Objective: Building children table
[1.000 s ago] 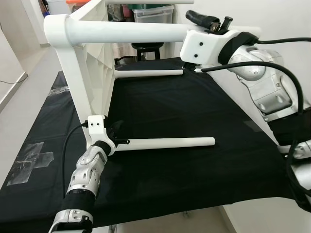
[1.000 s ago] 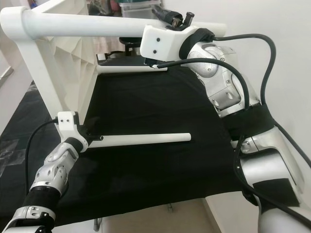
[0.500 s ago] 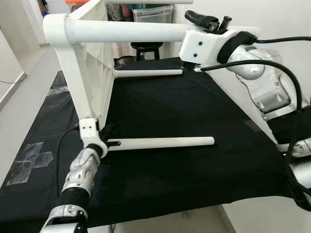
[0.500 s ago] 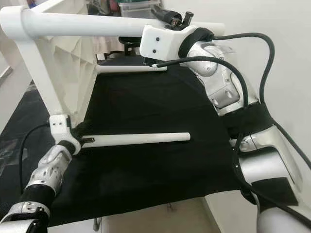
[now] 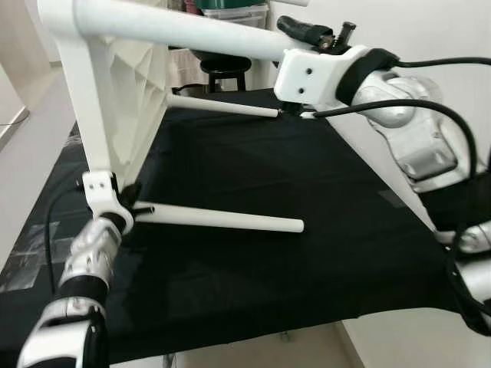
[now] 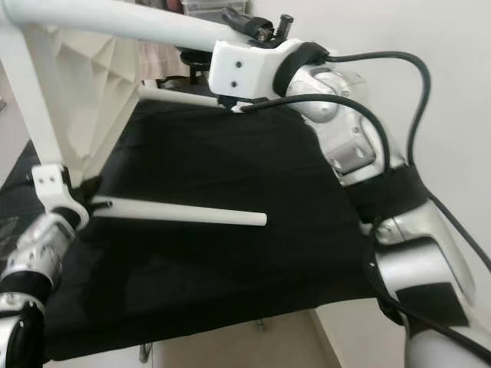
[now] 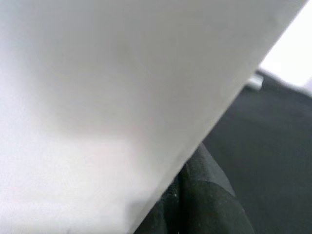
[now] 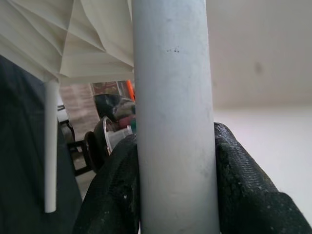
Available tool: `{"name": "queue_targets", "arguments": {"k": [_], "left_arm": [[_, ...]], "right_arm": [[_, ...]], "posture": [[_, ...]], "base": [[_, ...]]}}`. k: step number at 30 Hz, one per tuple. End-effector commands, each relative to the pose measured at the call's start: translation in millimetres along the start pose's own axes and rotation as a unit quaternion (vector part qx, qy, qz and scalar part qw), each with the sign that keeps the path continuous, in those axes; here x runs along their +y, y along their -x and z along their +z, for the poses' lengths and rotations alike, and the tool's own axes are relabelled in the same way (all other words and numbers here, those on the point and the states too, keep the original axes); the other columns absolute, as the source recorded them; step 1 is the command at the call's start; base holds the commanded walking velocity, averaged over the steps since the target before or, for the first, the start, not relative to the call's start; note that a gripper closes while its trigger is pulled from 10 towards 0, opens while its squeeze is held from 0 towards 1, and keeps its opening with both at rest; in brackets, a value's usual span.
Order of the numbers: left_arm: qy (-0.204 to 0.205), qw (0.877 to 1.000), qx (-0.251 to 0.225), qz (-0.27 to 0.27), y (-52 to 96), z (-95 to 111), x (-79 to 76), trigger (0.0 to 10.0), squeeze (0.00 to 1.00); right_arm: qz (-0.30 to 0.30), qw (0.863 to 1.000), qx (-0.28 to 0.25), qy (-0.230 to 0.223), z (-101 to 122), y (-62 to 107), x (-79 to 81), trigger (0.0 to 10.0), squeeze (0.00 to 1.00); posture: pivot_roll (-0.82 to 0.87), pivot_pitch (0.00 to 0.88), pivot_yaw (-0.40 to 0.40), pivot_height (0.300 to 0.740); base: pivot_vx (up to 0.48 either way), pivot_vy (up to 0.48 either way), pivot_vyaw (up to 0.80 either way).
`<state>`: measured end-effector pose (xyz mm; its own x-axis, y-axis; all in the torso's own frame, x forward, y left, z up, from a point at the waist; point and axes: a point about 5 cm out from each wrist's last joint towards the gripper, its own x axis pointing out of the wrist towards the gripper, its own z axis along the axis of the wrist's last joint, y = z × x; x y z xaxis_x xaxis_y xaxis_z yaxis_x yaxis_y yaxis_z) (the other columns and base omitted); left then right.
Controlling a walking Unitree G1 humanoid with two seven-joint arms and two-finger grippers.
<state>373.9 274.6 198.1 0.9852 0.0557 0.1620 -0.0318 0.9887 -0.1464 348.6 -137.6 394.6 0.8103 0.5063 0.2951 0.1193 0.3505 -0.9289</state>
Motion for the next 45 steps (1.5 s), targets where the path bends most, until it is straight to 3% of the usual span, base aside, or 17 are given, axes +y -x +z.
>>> {"name": "queue_targets", "arguments": {"k": [1,2,3,6,7,11,13,16,18,19,23,24,26,27,28,36,45], "left_arm": [[-0.020,0.995,-0.069,0.064,6.2,48,43.5,10.0,0.00],[-0.038,0.994,-0.097,0.034,-1.9,75,36.3,10.0,0.00],[-0.038,0.994,-0.097,0.034,-1.9,75,36.3,10.0,0.00],[-0.094,0.972,-0.204,-0.062,-16.6,181,-0.4,10.0,0.00],[-0.103,0.967,-0.220,-0.076,-16.5,198,-7.3,10.0,0.00],[-0.112,0.957,-0.243,-0.114,-16.6,227,-26.4,10.0,0.00],[-0.135,0.941,-0.248,-0.185,-15.9,244,-58.2,10.0,0.00],[-0.138,0.939,-0.245,-0.197,-15.9,244,-63.0,10.0,0.00],[-0.128,0.941,-0.209,-0.232,-18.9,217,-77.1,10.0,0.00],[-0.128,0.941,-0.209,-0.232,-18.9,217,-77.1,10.0,0.00],[-0.102,0.949,-0.130,-0.270,-17.3,150,-92.1,10.0,0.00],[-0.084,0.952,-0.110,-0.272,-14.9,131,-94.9,10.0,1.00],[-0.073,0.954,-0.099,-0.272,-13.0,120,-96.4,10.0,1.00],[-0.054,0.956,-0.084,-0.275,-9.9,105,-99.3,10.0,1.00],[-0.042,0.958,-0.067,-0.274,-5.5,88,-102.4,10.0,1.00],[-0.006,0.964,-0.023,-0.265,15.9,41,-111.3,10.0,1.00],[-0.010,0.976,0.029,-0.214,53.0,-5,-99.1,10.0,1.00]], "right_arm": [[-0.050,0.987,0.131,-0.073,-57,23.5,-13.7,0.0,0.00],[-0.055,0.981,0.148,-0.110,-66,25.7,-7.1,0.0,0.00],[-0.055,0.981,0.148,-0.110,-66,25.7,-7.1,0.0,0.00],[-0.045,0.935,0.197,-0.292,-87,30.5,46.6,0.0,0.00],[-0.041,0.922,0.204,-0.325,-89,31.4,59.2,0.0,0.00],[-0.021,0.890,0.226,-0.395,-87,33.8,97.5,0.0,0.00],[0.020,0.832,0.244,-0.499,-63,37.2,165.5,0.0,0.00],[0.026,0.823,0.247,-0.510,-57,38.0,176.3,0.0,0.00],[0.040,0.822,0.243,-0.514,-41,32.4,197.1,0.0,0.00],[0.040,0.822,0.243,-0.514,-41,32.4,197.1,0.0,0.00],[0.042,0.836,0.247,-0.488,-33,26.1,209.0,0.0,0.00],[0.040,0.837,0.256,-0.482,-37,28.8,210.0,10.0,0.00],[0.038,0.837,0.261,-0.479,-40,30.8,210.6,10.0,0.00],[0.037,0.835,0.258,-0.484,-42,34.0,210.6,10.0,0.20],[0.039,0.833,0.256,-0.489,-45,39.3,210.5,10.0,1.00],[0.047,0.827,0.231,-0.511,-55,66.6,204.0,10.0,1.00],[0.046,0.802,0.232,-0.548,-58,133.9,210.9,10.0,1.00]], "posture": [[-0.18,0.040,-0.005,0.740],[-0.15,0.030,-0.007,0.740],[-0.15,0.030,-0.007,0.740],[-0.11,0.012,-0.005,0.740],[-0.11,0.012,-0.005,0.740],[-0.09,0.001,-0.006,0.740],[-0.04,0.000,0.007,0.740],[-0.04,0.000,0.007,0.740],[-0.03,0.000,0.024,0.740],[-0.03,0.000,0.024,0.740],[-0.04,0.000,0.036,0.740],[-0.05,0.000,0.035,0.740],[-0.05,0.000,0.035,0.740],[-0.06,0.000,0.036,0.740],[-0.07,0.000,0.039,0.740],[-0.09,0.000,0.037,0.740],[-0.12,0.000,0.051,0.740]], "base": [[0.000,0.000,0.00],[0.000,0.000,0.00],[0.000,0.000,0.00],[0.000,0.000,0.00],[0.000,0.000,0.00],[0.000,0.000,0.00],[0.000,0.000,0.00],[0.000,0.000,0.00],[0.000,0.000,0.00],[0.000,0.000,0.00],[0.000,0.000,0.00],[0.000,0.000,0.00],[0.000,0.000,0.00],[0.000,0.000,0.00],[0.000,0.000,0.00],[0.000,0.000,0.00],[0.000,0.000,0.00]]}}
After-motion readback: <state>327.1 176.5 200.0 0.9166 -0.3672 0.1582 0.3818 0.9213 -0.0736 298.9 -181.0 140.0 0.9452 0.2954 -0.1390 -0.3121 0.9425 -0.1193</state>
